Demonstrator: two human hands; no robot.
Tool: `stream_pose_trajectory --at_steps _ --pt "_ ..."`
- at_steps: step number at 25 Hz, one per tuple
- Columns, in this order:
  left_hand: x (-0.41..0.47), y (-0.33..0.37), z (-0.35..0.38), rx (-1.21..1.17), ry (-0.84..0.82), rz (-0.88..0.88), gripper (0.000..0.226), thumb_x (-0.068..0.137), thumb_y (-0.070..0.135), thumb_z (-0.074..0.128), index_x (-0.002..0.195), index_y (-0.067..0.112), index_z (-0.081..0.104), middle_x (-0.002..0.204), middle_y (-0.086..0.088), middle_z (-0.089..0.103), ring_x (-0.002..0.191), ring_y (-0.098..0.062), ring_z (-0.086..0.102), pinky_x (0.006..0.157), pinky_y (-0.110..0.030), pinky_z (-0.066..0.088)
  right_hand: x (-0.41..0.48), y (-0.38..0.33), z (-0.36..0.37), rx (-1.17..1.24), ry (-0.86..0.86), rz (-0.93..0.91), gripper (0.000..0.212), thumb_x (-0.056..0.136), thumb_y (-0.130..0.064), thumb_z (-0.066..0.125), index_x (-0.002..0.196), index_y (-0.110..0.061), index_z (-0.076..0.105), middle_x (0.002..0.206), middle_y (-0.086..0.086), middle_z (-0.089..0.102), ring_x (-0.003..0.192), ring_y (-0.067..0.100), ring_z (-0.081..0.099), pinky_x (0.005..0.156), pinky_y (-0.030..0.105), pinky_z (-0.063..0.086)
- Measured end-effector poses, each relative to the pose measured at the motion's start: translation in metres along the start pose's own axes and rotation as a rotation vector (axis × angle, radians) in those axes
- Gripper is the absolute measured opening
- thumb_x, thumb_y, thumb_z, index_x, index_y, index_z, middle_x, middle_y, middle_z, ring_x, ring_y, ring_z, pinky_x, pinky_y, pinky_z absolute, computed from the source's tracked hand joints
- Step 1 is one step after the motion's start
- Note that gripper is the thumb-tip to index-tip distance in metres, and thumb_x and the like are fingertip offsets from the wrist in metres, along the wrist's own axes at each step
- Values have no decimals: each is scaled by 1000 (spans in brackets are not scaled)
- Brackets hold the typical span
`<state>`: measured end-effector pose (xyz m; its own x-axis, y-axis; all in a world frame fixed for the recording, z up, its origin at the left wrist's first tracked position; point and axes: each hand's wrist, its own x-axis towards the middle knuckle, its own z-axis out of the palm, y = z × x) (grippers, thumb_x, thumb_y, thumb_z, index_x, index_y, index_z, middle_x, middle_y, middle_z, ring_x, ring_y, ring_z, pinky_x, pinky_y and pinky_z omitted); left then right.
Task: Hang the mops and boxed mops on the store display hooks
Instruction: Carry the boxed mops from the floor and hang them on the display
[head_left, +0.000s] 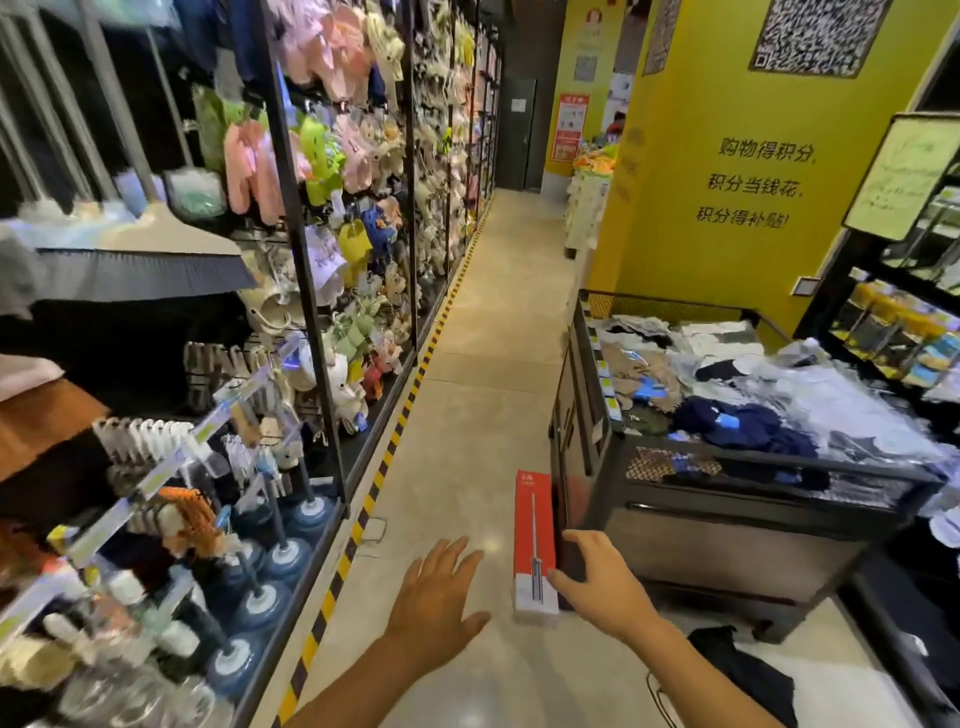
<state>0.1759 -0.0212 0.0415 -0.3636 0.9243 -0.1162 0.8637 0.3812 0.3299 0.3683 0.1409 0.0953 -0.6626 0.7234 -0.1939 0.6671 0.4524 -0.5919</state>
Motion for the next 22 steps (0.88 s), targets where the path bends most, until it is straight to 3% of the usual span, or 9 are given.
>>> stream_pose_trajectory --at_steps 3,5,12,19,22 --pt "77 2 -2 2 -3 -24 80 100 63 48 165 33 12 176 5 1 163 -22 0 130 -47 8 85 17 -25 -31 -32 5 66 90 -48 69 147 -22 48 144 2 49 132 21 53 108 40 48" --pt "117 1 -3 -19 -15 -39 78 102 60 47 165 33 12 176 4 2 163 -23 0 131 -47 11 128 22 -37 -49 -50 4 57 93 -43 70 142 -20 52 139 4 53 133 22 50 108 39 46" --pt "254 -42 11 -136 -80 -102 74 104 55 46 165 32 11 176 4 4 163 -23 0 131 -47 12 276 39 -36 -76 -176 -15 52 98 -38 67 143 -17 52 141 3 53 138 20 43 112 35 39" --pt "423 -110 27 -215 -199 -79 75 104 53 47 166 29 13 175 2 10 162 -23 7 131 -44 16 439 52 -15 -22 -228 140 53 95 -40 69 143 -24 51 127 -3 50 130 15 49 108 29 42" --pt "487 -130 33 -194 -242 -57 74 103 51 49 166 27 16 174 0 15 162 -24 11 130 -42 19 499 69 -3 3 -235 188 54 96 -38 68 146 -27 50 137 0 49 130 17 50 110 33 43"
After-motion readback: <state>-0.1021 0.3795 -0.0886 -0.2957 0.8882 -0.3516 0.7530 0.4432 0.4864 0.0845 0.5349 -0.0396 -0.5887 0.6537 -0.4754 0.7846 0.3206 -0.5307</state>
